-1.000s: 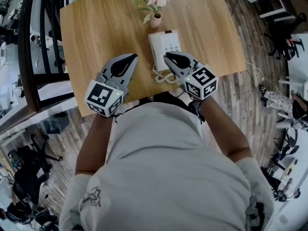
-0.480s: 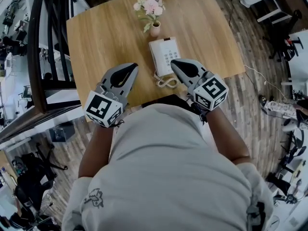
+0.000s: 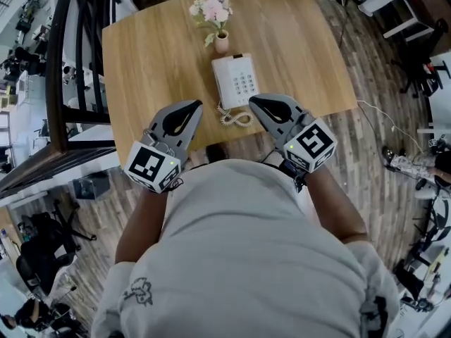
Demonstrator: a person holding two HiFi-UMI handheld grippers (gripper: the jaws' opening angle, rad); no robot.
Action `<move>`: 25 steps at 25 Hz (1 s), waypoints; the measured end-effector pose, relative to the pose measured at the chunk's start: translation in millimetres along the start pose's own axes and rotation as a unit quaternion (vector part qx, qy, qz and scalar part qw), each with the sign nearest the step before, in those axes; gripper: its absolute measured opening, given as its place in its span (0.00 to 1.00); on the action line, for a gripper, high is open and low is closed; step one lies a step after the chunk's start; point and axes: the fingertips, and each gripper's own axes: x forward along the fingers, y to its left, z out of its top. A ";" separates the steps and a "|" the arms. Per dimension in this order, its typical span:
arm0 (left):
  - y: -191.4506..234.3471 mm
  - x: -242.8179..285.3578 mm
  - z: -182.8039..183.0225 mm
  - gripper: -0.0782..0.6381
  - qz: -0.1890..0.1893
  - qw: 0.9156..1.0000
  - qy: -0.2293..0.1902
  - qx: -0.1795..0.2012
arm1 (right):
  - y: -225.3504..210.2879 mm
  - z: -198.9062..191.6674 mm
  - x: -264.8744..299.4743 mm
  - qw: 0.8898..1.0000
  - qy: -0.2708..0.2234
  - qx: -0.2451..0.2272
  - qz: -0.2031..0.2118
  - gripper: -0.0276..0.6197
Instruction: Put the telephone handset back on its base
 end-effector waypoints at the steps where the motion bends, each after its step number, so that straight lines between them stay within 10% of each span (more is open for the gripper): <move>1: -10.5 3.3 -0.4 0.12 0.002 1.000 0.002 -0.001 | 1.6 -1.9 -7.7 1.000 -0.001 0.000 0.005 0.05; 14: -159.7 38.6 -4.4 0.12 0.049 0.999 0.004 0.002 | 22.3 -29.7 -139.0 0.997 -0.026 0.001 0.069 0.05; 25: -204.7 -8.5 -1.8 0.12 0.066 0.998 -0.002 0.011 | 64.4 -29.0 -180.4 0.997 -0.031 -0.003 0.069 0.05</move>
